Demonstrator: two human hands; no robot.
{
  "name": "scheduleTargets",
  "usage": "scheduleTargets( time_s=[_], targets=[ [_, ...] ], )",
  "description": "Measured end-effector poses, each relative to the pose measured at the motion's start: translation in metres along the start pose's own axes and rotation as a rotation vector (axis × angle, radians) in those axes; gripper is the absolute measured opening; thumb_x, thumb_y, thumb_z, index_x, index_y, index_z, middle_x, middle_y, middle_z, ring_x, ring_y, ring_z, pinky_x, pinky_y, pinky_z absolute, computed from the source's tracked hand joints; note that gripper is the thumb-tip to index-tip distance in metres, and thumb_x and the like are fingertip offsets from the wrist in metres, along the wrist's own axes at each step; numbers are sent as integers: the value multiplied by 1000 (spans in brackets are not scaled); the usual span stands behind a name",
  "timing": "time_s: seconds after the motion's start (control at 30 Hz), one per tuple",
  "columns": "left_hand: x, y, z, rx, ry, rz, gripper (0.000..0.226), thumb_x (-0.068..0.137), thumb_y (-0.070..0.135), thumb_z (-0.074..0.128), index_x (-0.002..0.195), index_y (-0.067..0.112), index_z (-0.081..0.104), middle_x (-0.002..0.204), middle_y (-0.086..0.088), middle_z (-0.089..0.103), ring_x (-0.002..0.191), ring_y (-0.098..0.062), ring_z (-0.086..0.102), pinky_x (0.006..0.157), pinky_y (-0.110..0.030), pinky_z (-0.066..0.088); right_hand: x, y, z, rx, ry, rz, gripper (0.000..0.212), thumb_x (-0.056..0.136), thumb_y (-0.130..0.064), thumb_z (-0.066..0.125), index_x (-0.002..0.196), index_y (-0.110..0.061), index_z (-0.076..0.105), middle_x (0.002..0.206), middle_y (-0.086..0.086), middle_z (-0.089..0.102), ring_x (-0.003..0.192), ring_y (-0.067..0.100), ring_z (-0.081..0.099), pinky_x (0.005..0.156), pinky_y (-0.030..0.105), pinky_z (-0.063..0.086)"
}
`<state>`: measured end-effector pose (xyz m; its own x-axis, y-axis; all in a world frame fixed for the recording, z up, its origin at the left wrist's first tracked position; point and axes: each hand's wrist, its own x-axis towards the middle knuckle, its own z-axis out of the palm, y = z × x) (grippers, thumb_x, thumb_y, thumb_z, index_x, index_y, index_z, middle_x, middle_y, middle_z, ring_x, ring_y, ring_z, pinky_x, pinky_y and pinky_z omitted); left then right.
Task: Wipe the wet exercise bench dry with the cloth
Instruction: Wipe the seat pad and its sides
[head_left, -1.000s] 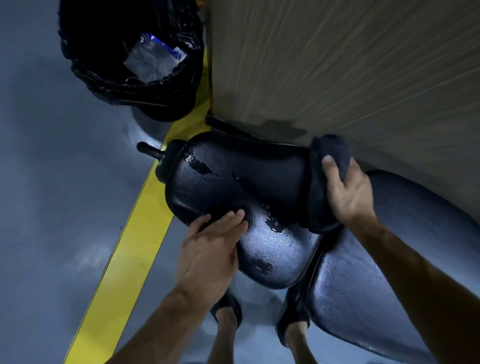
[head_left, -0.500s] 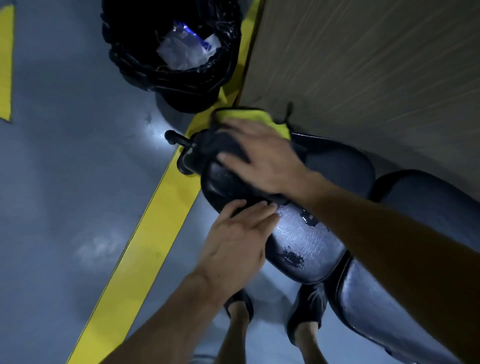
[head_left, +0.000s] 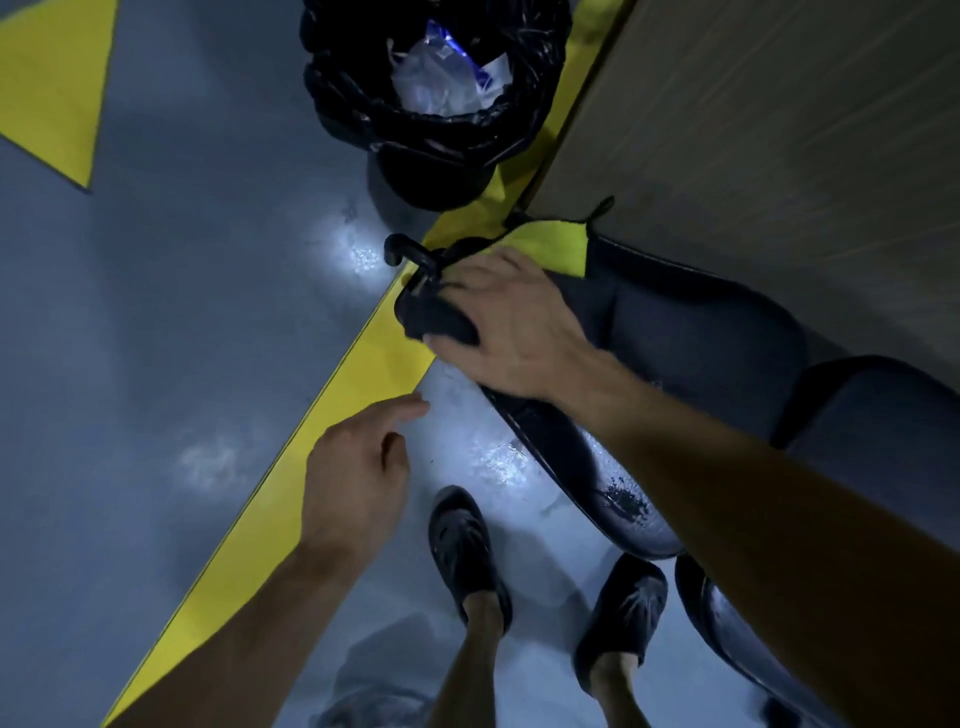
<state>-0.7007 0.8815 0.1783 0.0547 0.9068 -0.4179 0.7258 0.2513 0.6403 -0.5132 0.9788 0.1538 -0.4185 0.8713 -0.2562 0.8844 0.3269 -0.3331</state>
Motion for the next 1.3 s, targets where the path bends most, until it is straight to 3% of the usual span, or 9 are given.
scheduleTargets(
  time_s=[0.1, 0.2, 0.37, 0.63, 0.8, 0.9, 1.0, 1.1, 1.3],
  targets=[
    [0, 5, -1, -27, -8, -60, 51, 83, -8, 45, 104, 27, 74, 113, 20, 71, 54, 9, 52, 56, -10, 35, -69, -11, 20, -51, -175, -184, 58, 86, -58, 50, 121, -18, 71, 140, 5, 62, 138, 28, 47, 124, 44, 14],
    [2, 9, -5, -63, -24, -111, 51, 87, -5, 43, 108, 30, 73, 99, 22, 71, 51, -9, 52, 47, -8, 34, -138, -4, 33, -176, -418, -354, 65, 85, -60, 50, 127, -15, 68, 146, 11, 57, 146, 29, 39, 128, 46, 9],
    [6, 12, -15, -79, -20, -98, 51, 89, -2, 42, 110, 33, 72, 82, 16, 69, 38, -13, 39, 41, -19, 36, -117, 24, 16, -236, -323, -504, 57, 85, -52, 53, 126, -15, 69, 146, 11, 58, 142, 27, 46, 123, 40, 18],
    [-14, 7, -7, -46, 12, -196, 52, 87, -2, 41, 109, 32, 74, 83, -7, 74, 42, -17, 40, 42, -18, 35, -57, -2, 21, -149, -82, -224, 58, 84, -48, 61, 134, -19, 64, 152, 5, 53, 149, 27, 37, 126, 48, 19],
    [-31, 14, 0, -46, -41, -170, 52, 88, -2, 40, 111, 30, 74, 80, 4, 74, 41, -15, 46, 43, -23, 43, -200, -5, 52, -246, -381, -312, 69, 78, -59, 60, 129, -13, 68, 146, 12, 57, 147, 29, 38, 127, 46, 5],
    [-37, 25, 8, -62, -73, -126, 50, 89, -4, 40, 114, 24, 73, 94, 5, 76, 38, -5, 48, 42, -8, 34, -273, 12, 55, -350, -467, -343, 69, 78, -57, 67, 128, -9, 70, 144, 15, 60, 144, 25, 45, 127, 45, 1],
    [-44, 33, 15, -37, -109, -92, 49, 91, -3, 40, 116, 23, 72, 110, 5, 74, 56, -5, 59, 54, -9, 43, -282, 24, 56, -408, -463, -381, 66, 79, -56, 68, 125, -9, 71, 140, 12, 63, 142, 22, 48, 127, 43, 4],
    [-52, 37, 22, -6, -97, -49, 48, 92, -2, 41, 116, 24, 72, 125, 11, 69, 83, -22, 67, 76, -28, 53, -254, 23, 60, -407, -433, -429, 65, 80, -53, 68, 126, -8, 69, 140, 14, 63, 141, 25, 49, 126, 42, 9],
    [-67, 38, 37, 79, -110, -36, 49, 90, -4, 42, 118, 23, 71, 126, 8, 68, 92, -26, 68, 77, -25, 50, -183, -8, 65, -305, -167, -198, 61, 92, -54, 54, 135, -12, 62, 147, 10, 55, 146, 25, 37, 126, 44, 16]
  ],
)
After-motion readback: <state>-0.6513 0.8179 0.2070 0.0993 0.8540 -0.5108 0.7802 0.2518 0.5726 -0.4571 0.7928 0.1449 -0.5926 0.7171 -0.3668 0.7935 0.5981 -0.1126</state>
